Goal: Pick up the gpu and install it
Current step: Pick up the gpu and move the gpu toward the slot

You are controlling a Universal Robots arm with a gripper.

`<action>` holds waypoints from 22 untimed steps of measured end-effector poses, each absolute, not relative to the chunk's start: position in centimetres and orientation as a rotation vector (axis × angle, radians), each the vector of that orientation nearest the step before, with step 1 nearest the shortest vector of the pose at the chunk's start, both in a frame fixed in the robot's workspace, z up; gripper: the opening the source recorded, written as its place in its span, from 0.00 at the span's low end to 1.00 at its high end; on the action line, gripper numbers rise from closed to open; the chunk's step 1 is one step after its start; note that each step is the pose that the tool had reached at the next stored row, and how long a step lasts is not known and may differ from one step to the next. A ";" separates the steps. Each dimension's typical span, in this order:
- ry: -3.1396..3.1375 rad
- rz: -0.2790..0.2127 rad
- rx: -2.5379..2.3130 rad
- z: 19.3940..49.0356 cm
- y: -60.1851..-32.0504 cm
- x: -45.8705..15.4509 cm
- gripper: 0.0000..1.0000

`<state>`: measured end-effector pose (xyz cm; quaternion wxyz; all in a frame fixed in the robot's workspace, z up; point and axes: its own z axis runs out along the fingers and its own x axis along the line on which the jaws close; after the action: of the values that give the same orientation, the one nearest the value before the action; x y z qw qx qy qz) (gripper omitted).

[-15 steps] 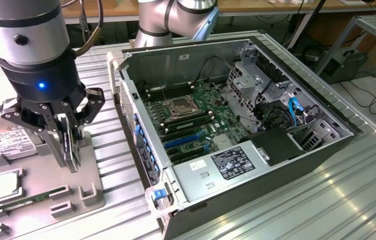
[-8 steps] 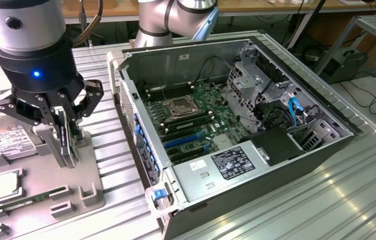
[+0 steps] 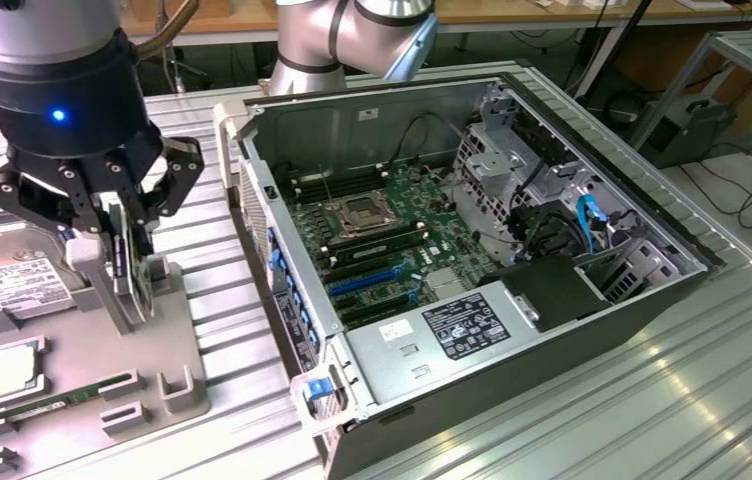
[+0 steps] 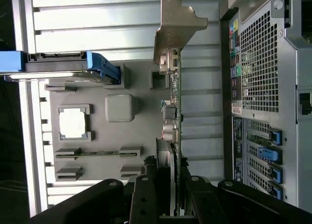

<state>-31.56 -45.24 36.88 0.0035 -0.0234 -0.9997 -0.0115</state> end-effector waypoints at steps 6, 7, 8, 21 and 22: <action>-3.133 -0.036 -0.073 38.1 -45.2 -31.5 0.27; -3.133 -0.036 -0.073 38.3 -45.2 -31.5 0.27; -3.133 -0.036 -0.073 38.5 -45.2 -31.5 0.27; -3.132 -0.036 -0.073 41.8 -45.2 -31.4 0.27; -3.132 -0.036 -0.073 42.0 -45.2 -31.4 0.27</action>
<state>-31.42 -45.24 41.98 0.0043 -0.0234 -0.9997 -0.0114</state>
